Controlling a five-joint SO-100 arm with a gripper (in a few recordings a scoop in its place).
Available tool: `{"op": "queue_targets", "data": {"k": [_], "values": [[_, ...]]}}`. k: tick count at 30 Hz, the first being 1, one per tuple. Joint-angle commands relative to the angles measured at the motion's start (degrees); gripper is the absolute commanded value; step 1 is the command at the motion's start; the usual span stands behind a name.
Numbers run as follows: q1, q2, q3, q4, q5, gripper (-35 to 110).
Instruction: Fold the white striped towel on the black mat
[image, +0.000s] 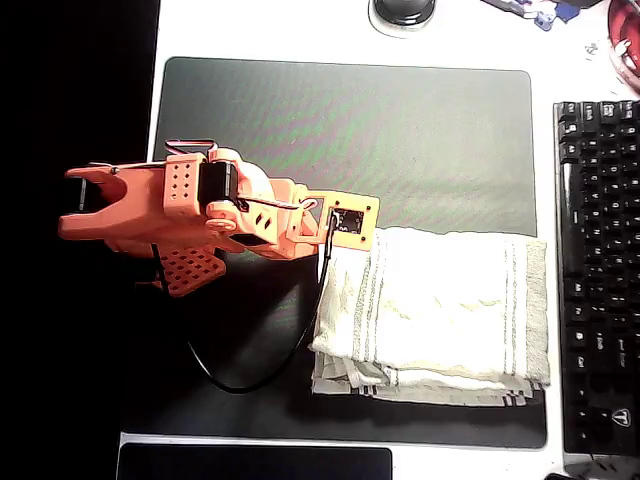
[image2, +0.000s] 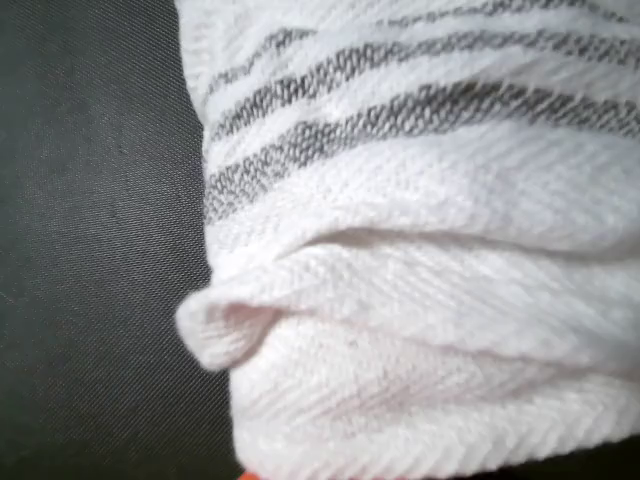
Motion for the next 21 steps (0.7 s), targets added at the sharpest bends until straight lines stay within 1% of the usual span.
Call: {"op": "queue_targets", "data": {"k": [1,17,21], "values": [[-0.35,1.49,1.32,0.53,-0.53,0],[-0.35,1.49,1.32,0.53,-0.53,0],[-4.22,1.49,1.32,0.53,-0.53,0]]}}
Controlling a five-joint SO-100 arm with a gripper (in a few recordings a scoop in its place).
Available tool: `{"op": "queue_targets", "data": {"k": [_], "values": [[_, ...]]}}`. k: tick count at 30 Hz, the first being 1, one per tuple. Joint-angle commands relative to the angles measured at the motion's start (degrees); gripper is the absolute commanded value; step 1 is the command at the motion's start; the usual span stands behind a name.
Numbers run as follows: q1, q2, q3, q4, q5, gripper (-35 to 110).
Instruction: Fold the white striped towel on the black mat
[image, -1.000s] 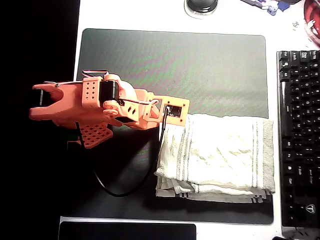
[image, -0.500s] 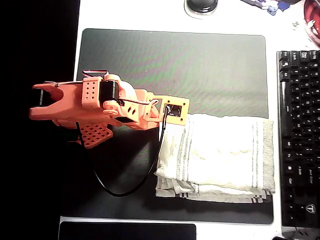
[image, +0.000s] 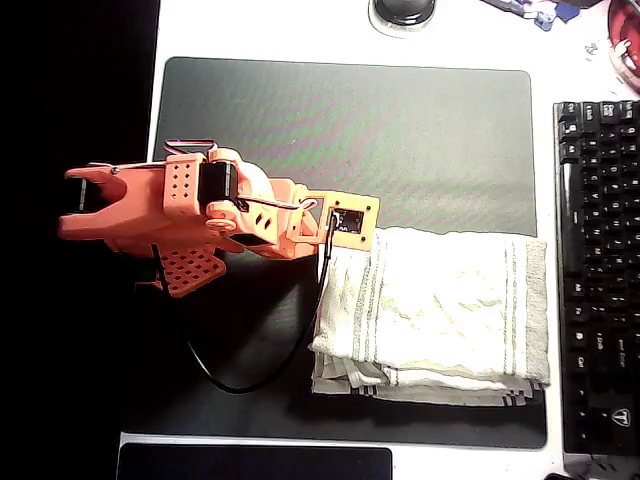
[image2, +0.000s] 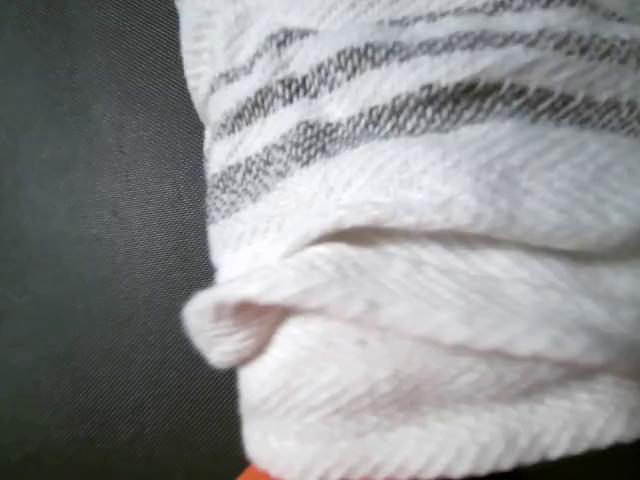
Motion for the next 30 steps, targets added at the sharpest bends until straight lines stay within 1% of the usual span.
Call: {"op": "queue_targets", "data": {"k": [1,25,26,28,29,30], "values": [[-3.78,1.41,1.32,0.53,-0.88,0],[-1.76,1.41,1.32,0.53,-0.88,0],[-1.76,1.41,1.32,0.44,0.88,0],[-1.05,1.41,1.32,0.35,1.05,0],[-0.26,1.41,1.32,0.35,0.88,1],[0.18,1.41,1.32,0.35,0.88,6]]}}
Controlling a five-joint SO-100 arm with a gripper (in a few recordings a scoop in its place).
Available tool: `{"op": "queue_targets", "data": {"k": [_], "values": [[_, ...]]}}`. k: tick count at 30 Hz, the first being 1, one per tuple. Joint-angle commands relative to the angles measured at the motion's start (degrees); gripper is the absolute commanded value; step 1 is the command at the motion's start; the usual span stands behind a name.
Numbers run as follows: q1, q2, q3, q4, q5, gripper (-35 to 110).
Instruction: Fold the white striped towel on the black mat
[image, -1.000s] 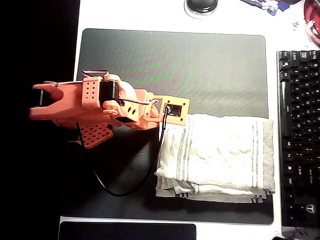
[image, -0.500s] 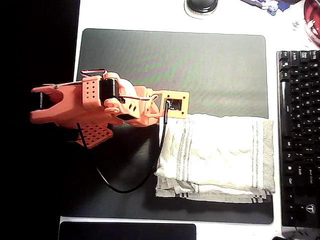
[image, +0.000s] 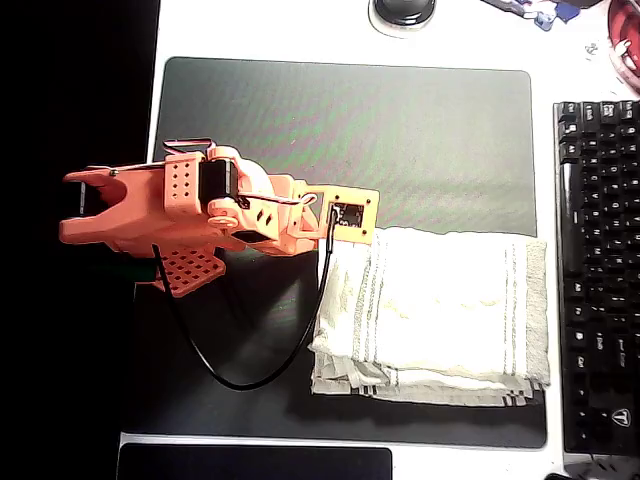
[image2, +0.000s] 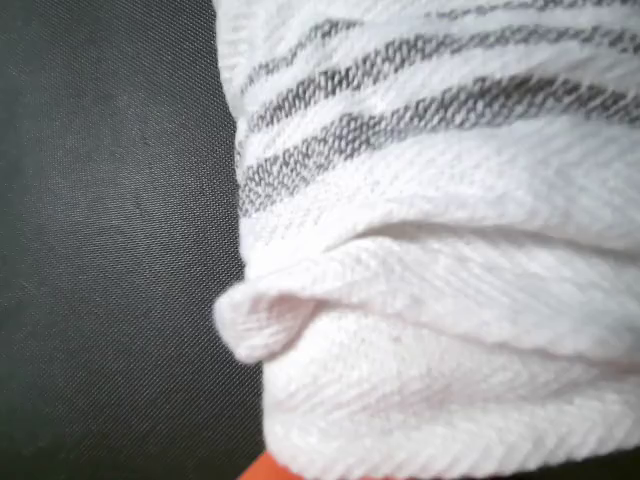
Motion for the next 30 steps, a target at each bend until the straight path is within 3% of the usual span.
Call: {"op": "queue_targets", "data": {"k": [1,4,6,12,17,30], "values": [[0.70,1.41,1.32,0.35,-0.09,11],[0.70,1.41,1.32,0.35,-0.09,10],[0.70,1.41,1.32,0.35,0.00,0],[0.70,1.41,1.32,0.35,0.00,0],[1.14,1.41,1.32,1.49,-9.49,0],[1.05,1.41,1.05,1.49,-11.43,0]]}}
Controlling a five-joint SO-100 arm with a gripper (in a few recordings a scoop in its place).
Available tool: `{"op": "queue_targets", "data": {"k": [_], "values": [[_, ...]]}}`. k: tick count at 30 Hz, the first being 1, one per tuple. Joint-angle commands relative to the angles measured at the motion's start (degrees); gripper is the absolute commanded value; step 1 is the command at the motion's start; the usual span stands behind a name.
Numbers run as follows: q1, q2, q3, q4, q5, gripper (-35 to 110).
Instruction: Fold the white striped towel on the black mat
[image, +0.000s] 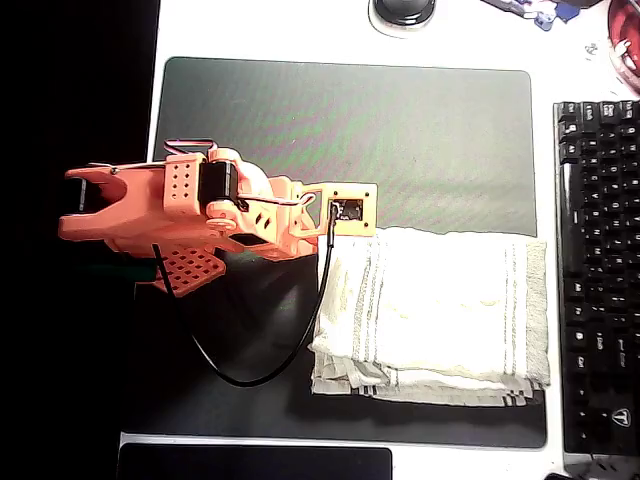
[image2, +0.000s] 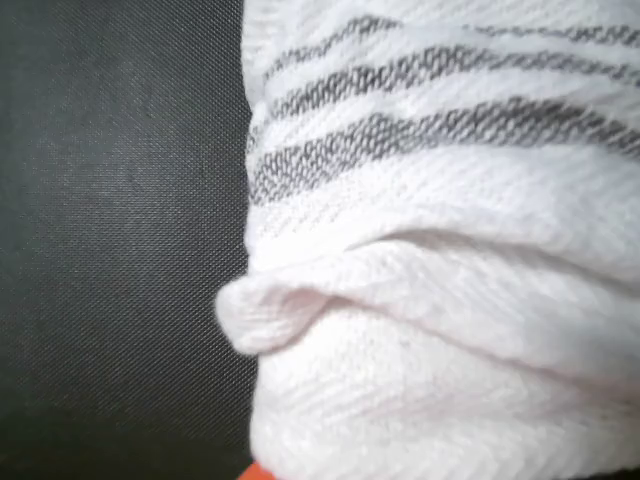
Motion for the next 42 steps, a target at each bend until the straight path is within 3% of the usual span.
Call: {"op": "queue_targets", "data": {"k": [1,7,12,27,42], "values": [[-0.79,1.41,0.88,0.70,-1.41,0],[-4.66,-3.08,-8.96,3.25,0.26,0],[-5.71,-17.84,-22.15,-1.32,2.72,0],[17.40,-74.09,-67.32,-10.46,-9.40,0],[29.27,-113.91,-99.76,-7.82,-17.58,7]]}}
